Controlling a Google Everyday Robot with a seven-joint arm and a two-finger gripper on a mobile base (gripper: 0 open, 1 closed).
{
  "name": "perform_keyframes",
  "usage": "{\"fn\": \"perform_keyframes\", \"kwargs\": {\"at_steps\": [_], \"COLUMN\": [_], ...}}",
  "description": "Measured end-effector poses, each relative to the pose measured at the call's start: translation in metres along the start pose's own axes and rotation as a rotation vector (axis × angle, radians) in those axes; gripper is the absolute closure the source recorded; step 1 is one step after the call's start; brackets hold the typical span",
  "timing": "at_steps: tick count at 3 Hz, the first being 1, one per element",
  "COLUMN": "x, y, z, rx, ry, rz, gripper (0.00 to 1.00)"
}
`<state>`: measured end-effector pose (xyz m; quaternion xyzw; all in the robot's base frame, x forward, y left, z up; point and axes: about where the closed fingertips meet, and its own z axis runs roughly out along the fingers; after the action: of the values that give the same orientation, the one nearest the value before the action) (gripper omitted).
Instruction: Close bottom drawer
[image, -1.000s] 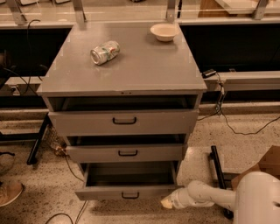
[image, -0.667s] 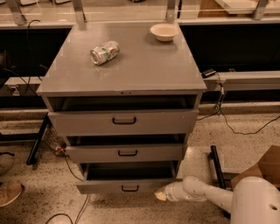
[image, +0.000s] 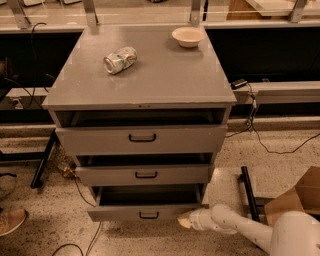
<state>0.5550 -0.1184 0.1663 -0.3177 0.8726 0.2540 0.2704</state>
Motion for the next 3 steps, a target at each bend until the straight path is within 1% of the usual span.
{"fn": "perform_keyframes", "kwargs": {"at_steps": [1, 2, 3], "x": [-0.022, -0.021, -0.043], "y": [-0.029, -0.028, -0.044], "z": [0.001, 0.001, 0.008], "rx": [0.068, 0.068, 0.071], "ry": [-0.137, -0.137, -0.196], "rz": [-0.036, -0.036, -0.062], "gripper": [1.00, 1.00, 1.00]}}
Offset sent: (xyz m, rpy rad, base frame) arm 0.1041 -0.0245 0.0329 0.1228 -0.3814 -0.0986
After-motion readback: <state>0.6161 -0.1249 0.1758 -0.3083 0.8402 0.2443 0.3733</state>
